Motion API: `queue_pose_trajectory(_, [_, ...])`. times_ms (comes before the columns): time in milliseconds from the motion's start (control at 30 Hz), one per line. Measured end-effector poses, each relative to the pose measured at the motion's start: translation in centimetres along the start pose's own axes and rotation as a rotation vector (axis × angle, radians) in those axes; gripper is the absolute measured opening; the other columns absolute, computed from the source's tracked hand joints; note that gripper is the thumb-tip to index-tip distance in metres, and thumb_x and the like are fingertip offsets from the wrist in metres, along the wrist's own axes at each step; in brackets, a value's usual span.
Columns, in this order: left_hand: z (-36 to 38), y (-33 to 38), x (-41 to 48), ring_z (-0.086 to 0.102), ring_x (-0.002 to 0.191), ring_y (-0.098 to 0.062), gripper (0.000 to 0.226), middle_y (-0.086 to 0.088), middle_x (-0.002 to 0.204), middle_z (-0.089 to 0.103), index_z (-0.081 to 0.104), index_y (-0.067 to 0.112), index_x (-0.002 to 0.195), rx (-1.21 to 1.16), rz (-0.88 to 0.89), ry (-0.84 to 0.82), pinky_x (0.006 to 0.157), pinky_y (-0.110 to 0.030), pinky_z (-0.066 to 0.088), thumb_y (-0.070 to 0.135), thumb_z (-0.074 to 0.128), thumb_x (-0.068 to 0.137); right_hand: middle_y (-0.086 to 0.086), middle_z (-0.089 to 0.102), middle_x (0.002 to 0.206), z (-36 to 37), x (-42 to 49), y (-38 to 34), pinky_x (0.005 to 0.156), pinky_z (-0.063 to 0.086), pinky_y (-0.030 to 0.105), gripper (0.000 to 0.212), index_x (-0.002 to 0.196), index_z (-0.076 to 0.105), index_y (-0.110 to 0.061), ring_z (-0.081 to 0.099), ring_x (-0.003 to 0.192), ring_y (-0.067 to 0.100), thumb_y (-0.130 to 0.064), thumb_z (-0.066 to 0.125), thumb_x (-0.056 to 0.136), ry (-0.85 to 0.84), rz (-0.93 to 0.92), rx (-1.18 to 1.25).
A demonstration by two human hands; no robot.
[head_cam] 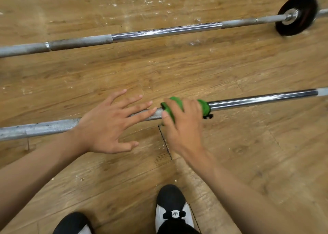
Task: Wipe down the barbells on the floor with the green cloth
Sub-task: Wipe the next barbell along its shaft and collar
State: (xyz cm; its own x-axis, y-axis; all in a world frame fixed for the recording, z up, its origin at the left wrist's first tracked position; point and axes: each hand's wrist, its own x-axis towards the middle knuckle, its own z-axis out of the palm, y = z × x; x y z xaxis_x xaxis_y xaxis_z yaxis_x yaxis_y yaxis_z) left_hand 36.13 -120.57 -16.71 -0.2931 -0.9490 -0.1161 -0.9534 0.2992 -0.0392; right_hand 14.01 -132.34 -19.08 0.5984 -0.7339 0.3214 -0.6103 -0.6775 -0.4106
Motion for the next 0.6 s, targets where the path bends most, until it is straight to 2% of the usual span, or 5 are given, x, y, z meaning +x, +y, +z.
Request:
queue_pose_trajectory(133, [0.0,0.9,-0.7,0.019,0.160,-0.027,0.088,-0.002,0.174,0.016,0.011,0.027,0.168,-0.049,0.024,0.002,0.126,-0.058,0.019,0.078,0.022,0.098,0.010,0.064,0.120,-2.1,-0.7,2.7,0.108,0.034,0.047,0.063,0.146,0.057,-0.019,0.054,0.114,0.028,-0.055,0.023,0.107,-0.107,-0.123,-0.052])
queue_pose_trajectory(233, [0.0,1.9,-1.2,0.019,0.160,-0.028,0.089,-0.004,0.174,0.015,0.011,0.026,0.168,-0.055,0.023,0.009,0.126,-0.058,0.020,0.078,0.022,0.097,0.018,0.065,0.114,-5.3,-0.7,8.8,0.106,0.038,0.052,0.068,0.148,0.057,-0.016,0.055,0.109,0.034,-0.056,0.019,0.108,-0.003,0.086,-0.088])
queue_pose_trajectory(333, [0.1,3.2,-1.8,0.017,0.160,-0.029,0.091,-0.005,0.174,0.016,0.014,0.024,0.168,-0.046,0.031,0.024,0.126,-0.059,0.021,0.080,0.026,0.097,0.024,0.065,0.111,-6.4,-0.8,11.1,0.113,0.033,0.058,0.068,0.158,0.042,-0.017,0.055,0.109,0.040,-0.051,0.012,0.107,0.034,0.258,-0.148])
queue_pose_trajectory(433, [0.0,4.5,-2.4,0.017,0.160,-0.032,0.095,-0.007,0.174,0.016,0.015,0.022,0.168,-0.032,0.030,0.007,0.125,-0.062,0.021,0.082,0.028,0.095,0.020,0.065,0.113,-5.8,-1.7,7.5,0.117,0.027,0.059,0.079,0.155,0.048,-0.020,0.052,0.116,0.037,-0.059,0.000,0.105,0.035,0.332,-0.123])
queue_pose_trajectory(600, [-0.1,6.8,-3.4,0.015,0.160,-0.034,0.100,-0.009,0.174,0.016,0.018,0.019,0.167,-0.020,0.029,-0.018,0.125,-0.061,0.018,0.085,0.029,0.093,0.008,0.063,0.111,-2.7,-5.3,-2.1,0.103,0.035,0.046,0.078,0.134,0.066,-0.017,0.052,0.107,0.027,-0.058,0.005,0.107,-0.104,0.055,-0.016])
